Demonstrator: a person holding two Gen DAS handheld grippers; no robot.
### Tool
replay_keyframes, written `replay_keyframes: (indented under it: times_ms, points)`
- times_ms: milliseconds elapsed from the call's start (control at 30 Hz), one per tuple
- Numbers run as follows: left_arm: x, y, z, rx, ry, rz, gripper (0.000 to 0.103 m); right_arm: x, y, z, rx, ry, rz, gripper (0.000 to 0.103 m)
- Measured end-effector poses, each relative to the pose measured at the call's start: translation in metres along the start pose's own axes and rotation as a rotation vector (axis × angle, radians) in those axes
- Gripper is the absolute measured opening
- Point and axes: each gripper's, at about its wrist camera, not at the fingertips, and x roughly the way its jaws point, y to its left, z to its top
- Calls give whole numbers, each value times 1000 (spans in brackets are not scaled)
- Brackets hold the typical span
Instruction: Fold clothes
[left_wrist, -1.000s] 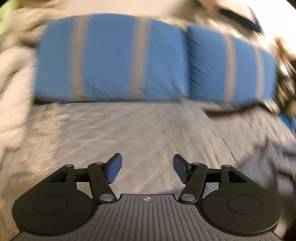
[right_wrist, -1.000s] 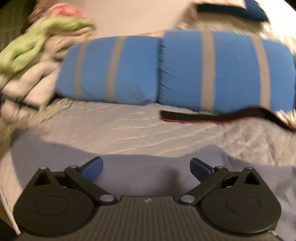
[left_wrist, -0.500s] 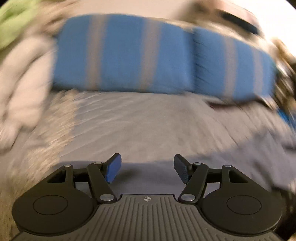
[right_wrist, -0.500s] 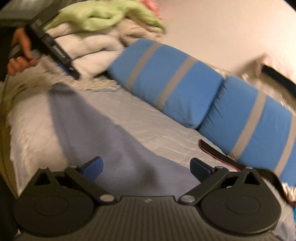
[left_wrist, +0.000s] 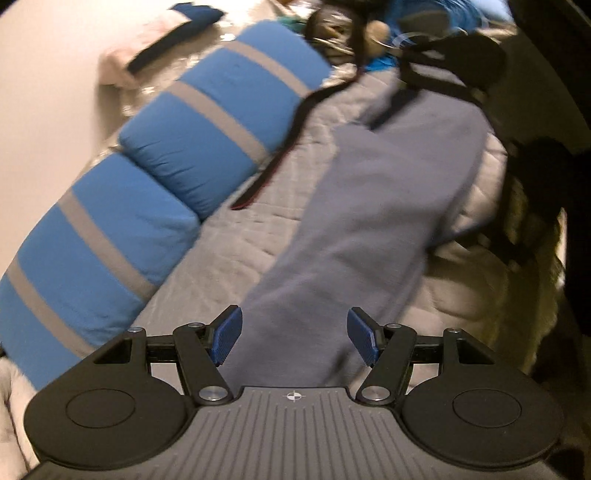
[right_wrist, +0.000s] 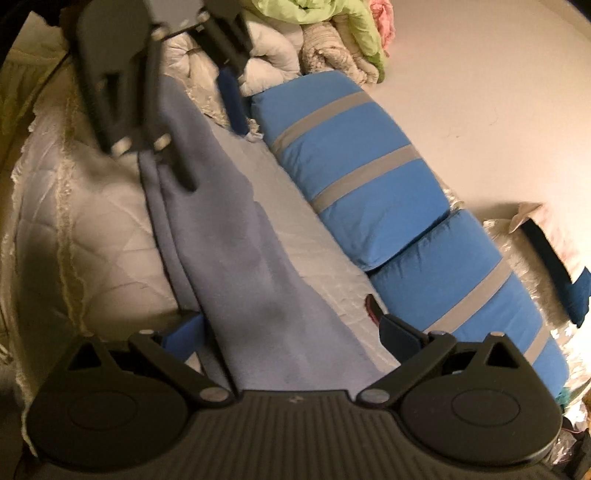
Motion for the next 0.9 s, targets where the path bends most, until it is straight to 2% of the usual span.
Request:
replay_keyframes:
  times_ms: [167,500,600,700,900]
  points:
    - [9,-16,0,75,9,-4,62,1,3,0,-30,-17,-38,103]
    - [15,-17,2,94,-10,9,62,3,-19,6,141,-13,2,103]
    - [15,-16,3,81,3,22,62,4,-11,5,79,-15,-38,103]
    - [16,-16,2,88,26,38,62,5,-3,3,2,-6,-41,103]
    - [21,-22,-3,159,66,79,62,10,10,-4,-129,-4,-83,103]
